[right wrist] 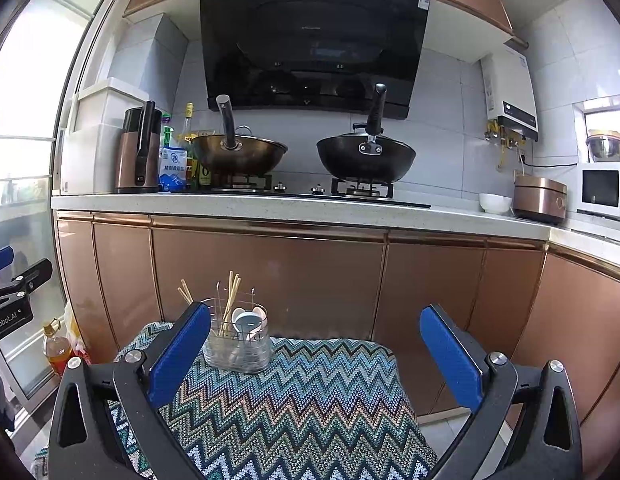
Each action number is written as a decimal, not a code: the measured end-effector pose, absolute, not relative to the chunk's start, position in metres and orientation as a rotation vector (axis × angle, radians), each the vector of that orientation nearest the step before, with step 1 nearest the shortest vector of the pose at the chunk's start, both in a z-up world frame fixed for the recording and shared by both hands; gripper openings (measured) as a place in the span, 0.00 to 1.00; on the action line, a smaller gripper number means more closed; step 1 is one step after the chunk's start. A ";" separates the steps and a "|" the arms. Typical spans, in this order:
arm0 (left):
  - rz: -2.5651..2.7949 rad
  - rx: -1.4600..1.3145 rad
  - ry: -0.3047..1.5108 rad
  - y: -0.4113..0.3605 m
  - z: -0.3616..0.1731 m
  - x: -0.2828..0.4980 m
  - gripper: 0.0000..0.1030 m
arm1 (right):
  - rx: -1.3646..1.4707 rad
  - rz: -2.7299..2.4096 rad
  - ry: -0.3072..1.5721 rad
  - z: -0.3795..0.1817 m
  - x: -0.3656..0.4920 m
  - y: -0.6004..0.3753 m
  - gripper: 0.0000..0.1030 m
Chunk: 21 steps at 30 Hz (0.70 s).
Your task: Organize utensils
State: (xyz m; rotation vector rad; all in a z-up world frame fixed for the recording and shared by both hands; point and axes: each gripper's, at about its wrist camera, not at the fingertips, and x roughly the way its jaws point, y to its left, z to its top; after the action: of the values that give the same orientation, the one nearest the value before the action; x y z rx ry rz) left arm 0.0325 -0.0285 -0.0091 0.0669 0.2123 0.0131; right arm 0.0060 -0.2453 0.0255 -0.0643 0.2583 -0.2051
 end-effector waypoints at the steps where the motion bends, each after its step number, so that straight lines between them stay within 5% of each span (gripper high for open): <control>1: 0.014 0.067 0.212 -0.029 -0.009 0.033 0.78 | -0.064 -0.206 0.258 0.025 0.006 -0.246 1.00; 21: 0.020 0.073 0.214 -0.026 -0.011 0.033 0.78 | -0.070 -0.216 0.262 0.025 0.003 -0.248 1.00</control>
State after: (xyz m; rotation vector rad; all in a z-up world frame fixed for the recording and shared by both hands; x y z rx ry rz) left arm 0.0333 -0.0263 -0.0113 0.0732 0.2143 0.0197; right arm 0.0030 -0.2476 0.0253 -0.0697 0.2620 -0.2163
